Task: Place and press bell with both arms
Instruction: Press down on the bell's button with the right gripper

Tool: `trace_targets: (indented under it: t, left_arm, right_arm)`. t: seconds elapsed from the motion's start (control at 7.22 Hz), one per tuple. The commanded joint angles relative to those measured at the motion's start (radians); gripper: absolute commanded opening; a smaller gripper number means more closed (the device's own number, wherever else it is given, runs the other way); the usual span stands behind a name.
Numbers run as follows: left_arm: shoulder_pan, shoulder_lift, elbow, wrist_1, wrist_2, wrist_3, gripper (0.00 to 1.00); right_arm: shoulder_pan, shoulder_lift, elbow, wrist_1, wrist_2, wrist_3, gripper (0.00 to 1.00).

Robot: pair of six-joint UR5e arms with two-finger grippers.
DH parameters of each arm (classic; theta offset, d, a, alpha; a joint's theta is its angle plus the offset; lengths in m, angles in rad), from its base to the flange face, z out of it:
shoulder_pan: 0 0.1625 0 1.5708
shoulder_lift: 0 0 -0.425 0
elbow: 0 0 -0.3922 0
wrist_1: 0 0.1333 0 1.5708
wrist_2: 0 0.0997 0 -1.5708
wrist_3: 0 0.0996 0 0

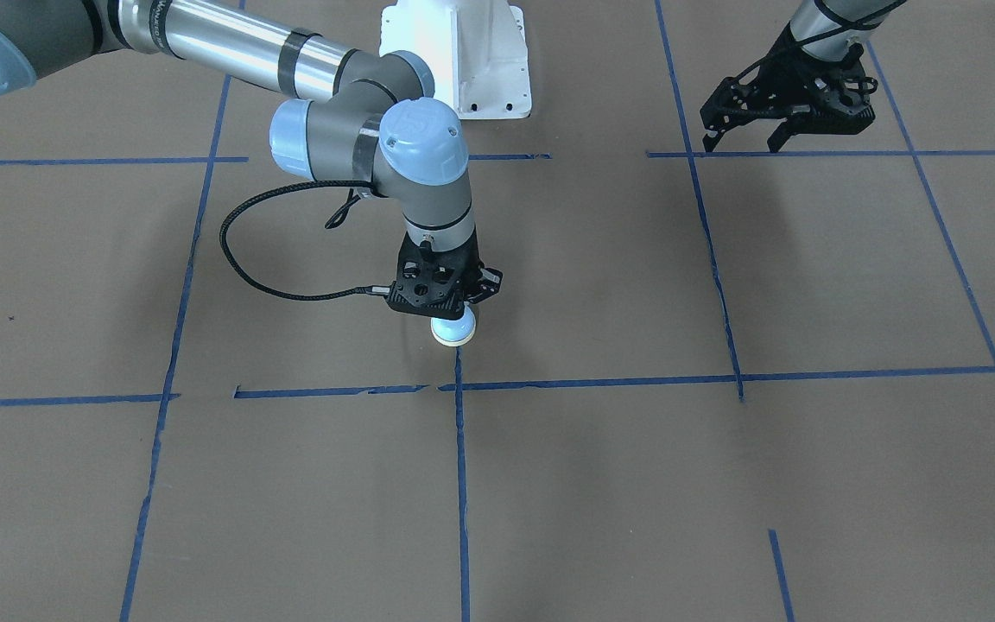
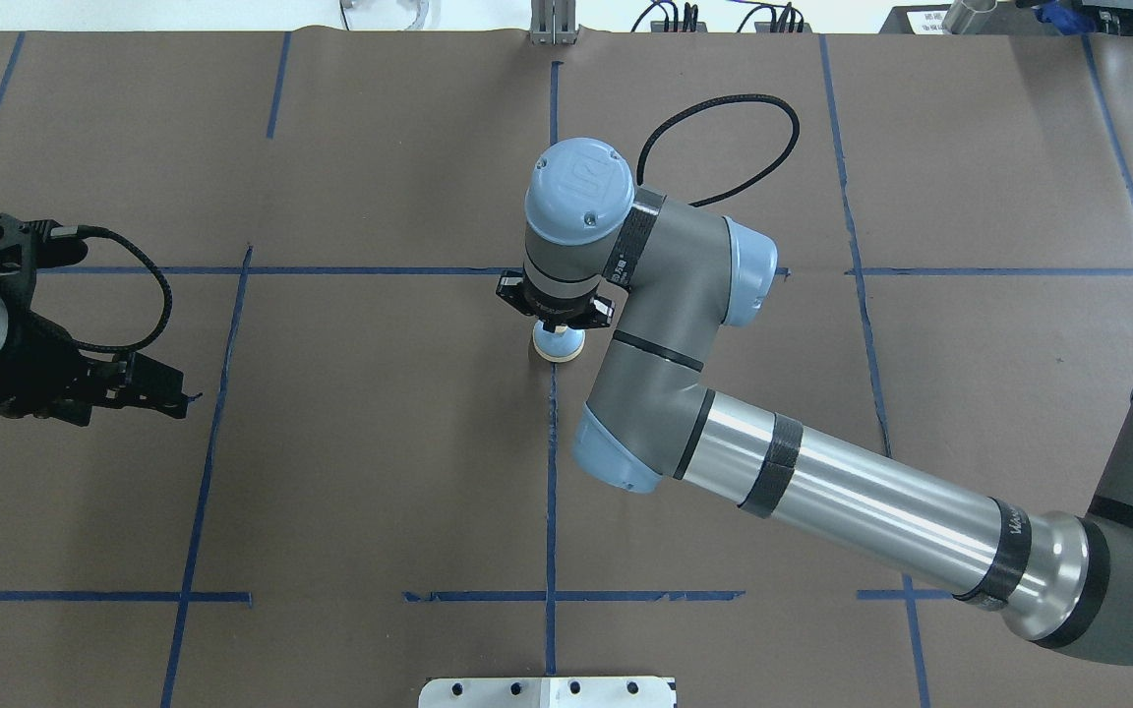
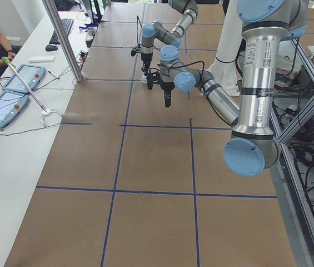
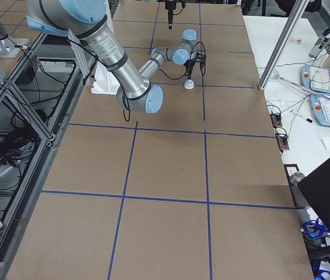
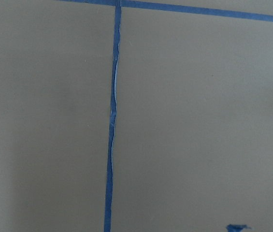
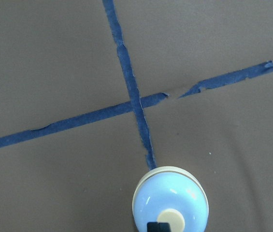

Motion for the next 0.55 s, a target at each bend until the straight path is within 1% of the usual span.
trace_targets:
  t: [0.0, 0.42]
  left_arm:
    - [0.000, 0.000, -0.004, 0.001, 0.000, -0.003, 1.00]
    - [0.000, 0.000, -0.004, 0.001, 0.000, -0.001, 1.00]
  right_arm:
    - [-0.004, -0.002, -0.015, 0.002, -0.004, -0.003, 0.00]
    - [-0.014, -0.007, -0.020, 0.003, -0.006, -0.001, 0.00]
